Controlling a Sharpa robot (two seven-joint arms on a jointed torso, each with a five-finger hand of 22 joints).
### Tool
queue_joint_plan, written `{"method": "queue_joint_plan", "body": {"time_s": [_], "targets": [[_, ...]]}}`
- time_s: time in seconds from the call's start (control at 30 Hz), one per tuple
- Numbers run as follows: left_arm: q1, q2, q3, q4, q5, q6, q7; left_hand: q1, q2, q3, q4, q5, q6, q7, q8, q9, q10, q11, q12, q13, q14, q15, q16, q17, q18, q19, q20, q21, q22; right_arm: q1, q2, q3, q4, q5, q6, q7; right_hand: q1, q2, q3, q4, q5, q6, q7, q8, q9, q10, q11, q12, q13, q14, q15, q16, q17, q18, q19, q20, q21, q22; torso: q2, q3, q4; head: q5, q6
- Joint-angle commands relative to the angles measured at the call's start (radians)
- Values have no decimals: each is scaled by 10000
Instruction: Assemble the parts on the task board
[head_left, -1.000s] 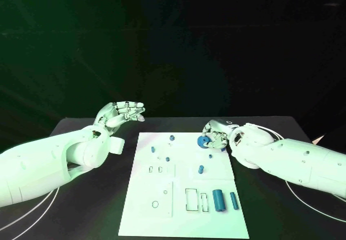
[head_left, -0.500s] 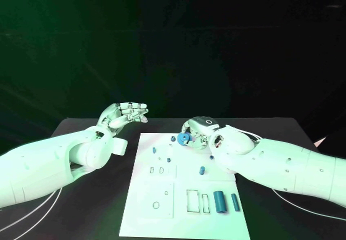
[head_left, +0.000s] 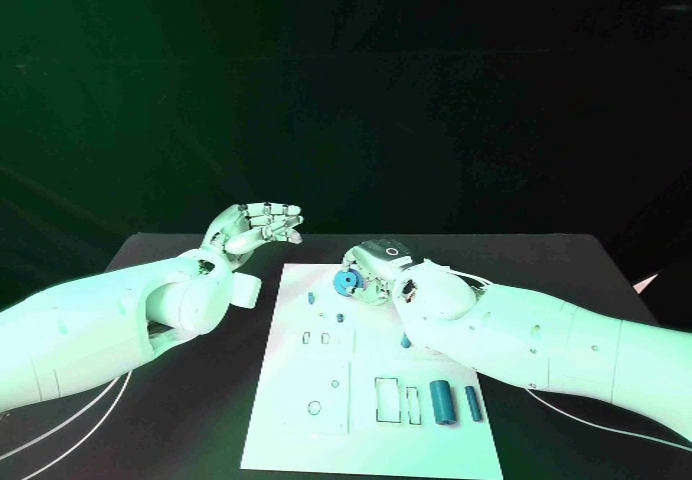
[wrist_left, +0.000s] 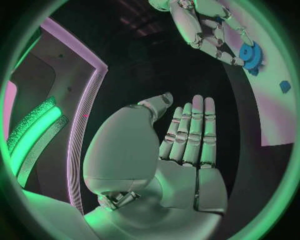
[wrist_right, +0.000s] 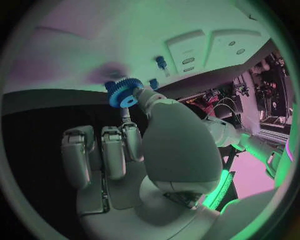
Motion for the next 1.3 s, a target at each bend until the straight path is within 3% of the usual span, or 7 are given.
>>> {"method": "queue_joint_plan", "body": {"time_s": [0.03, 0.83, 0.97, 1.3], "targets": [[29, 40, 12, 11, -9, 180, 16, -23, 51, 47, 11, -58, -76, 330, -11, 9, -76, 14, -34, 5, -67, -3, -58, -8, 91, -70, 24, -36, -9, -61, 123, 1, -103, -170, -88, 130, -108, -13, 83, -21, -1, 175, -132, 79, 91, 19, -33, -12, 794, 1061, -54, 39, 2634, -67, 1045, -29, 44, 2630, 12, 16, 8, 28, -21], [71, 155, 12, -34, -29, 296, -18, -12, 53, 52, 0, -58, -74, 328, -7, 12, -73, 13, -31, 7, -64, -4, -63, -14, 95, -70, 27, -31, -8, -297, 689, -26, -1116, 117, 154, 294, -361, -161, 192, -75, -73, -2, -56, -51, 50, -99, 34, -121, 683, 1061, -1, 39, 2634, -67, 1045, 11, 44, 2630, 0, 3, 18, 72, -137], [72, 158, 12, -40, -31, 297, -25, -12, 53, 52, 0, -58, -74, 328, -7, 12, -73, 13, -31, 7, -64, -4, -63, -14, 95, -70, 27, -31, -8, -310, 712, -34, -1171, 159, 193, 311, -596, -275, 228, -99, -383, -208, 32, -209, -4, -233, 116, -238, 562, 1061, 72, 39, 2634, -67, 1045, 76, 44, 2630, 0, 6, 9, 86, -146], [72, 156, 11, -64, -33, 296, -41, -12, 53, 52, 0, -58, -74, 328, -7, 12, -73, 13, -31, 7, -64, -4, -63, -14, 95, -70, 27, -31, -8, -318, 656, -46, -1111, 250, 248, 353, -829, -373, 181, -64, -513, -295, 71, -293, -29, -296, 158, -294, 514, 1061, 111, 39, 2634, -67, 1045, 118, 44, 2630, -1, 15, -2, 119, -154]]}}
